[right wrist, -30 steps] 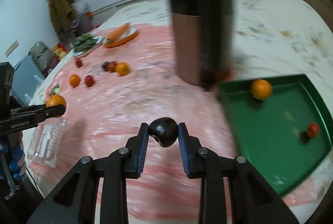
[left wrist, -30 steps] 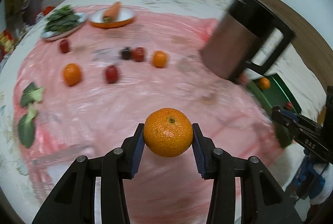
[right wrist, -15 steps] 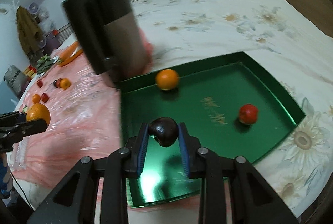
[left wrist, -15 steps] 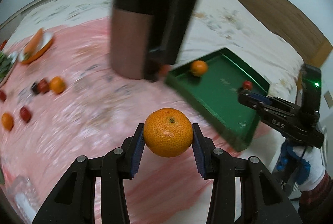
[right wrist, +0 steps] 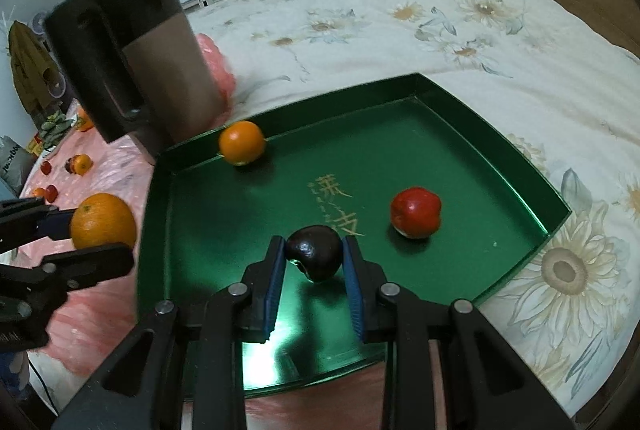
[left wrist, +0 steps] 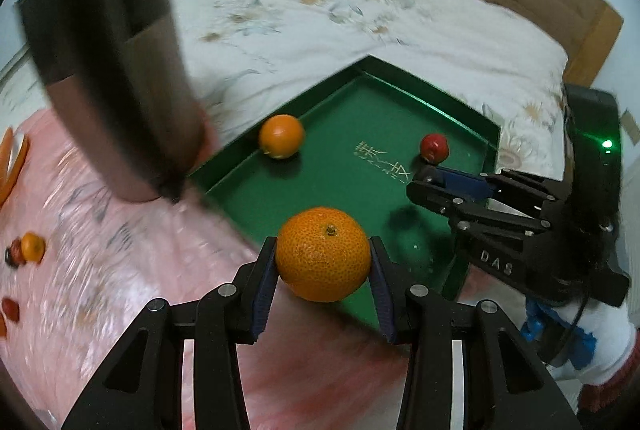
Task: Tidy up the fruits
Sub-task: 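Carry the orange and plum into the green box and open both tools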
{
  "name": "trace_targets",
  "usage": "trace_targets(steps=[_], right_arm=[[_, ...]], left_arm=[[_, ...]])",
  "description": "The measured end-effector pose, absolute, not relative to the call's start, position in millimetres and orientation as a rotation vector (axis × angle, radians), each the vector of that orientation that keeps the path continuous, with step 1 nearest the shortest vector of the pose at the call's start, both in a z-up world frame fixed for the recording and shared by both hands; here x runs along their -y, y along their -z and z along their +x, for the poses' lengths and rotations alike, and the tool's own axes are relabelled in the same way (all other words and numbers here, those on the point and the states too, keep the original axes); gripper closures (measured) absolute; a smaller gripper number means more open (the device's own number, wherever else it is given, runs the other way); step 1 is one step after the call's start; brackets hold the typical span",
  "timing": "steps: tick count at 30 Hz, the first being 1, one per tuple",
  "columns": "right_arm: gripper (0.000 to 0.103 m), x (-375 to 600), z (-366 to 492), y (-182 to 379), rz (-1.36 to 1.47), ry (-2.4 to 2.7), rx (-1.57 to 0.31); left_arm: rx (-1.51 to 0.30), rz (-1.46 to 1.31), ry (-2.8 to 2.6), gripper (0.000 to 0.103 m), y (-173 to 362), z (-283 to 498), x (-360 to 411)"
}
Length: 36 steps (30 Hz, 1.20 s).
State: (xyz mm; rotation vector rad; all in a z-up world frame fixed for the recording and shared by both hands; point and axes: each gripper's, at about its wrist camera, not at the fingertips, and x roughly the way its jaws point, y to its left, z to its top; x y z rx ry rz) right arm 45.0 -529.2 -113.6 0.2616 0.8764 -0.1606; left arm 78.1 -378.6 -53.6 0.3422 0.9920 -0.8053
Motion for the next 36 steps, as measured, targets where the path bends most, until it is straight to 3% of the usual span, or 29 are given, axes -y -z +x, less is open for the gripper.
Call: trace_targets(steps=[21,22,24,36], right_arm=[[0.087,533.2,51.6,132.3,0.189,0.200,-0.908],[0.084,533.1,51.1,131.9,0.188,0.202,-0.909],[0.051,533.3,49.1,130.3,0.191,0.207,-0.904],[0.050,534.2,35.8,113.2,0.187,0.228,-0.881]], left_arm=[[-1.038,0.449,0.771,0.064,100.9,85.8,421.4],[-1.037,0.447,0.769,0.064,100.7,85.8,421.0],[-1.033,0.442,0.770,0.064,99.1,85.4,419.0],[-1.005,0.418,0.777,0.060,80.2,76.8,402.8]])
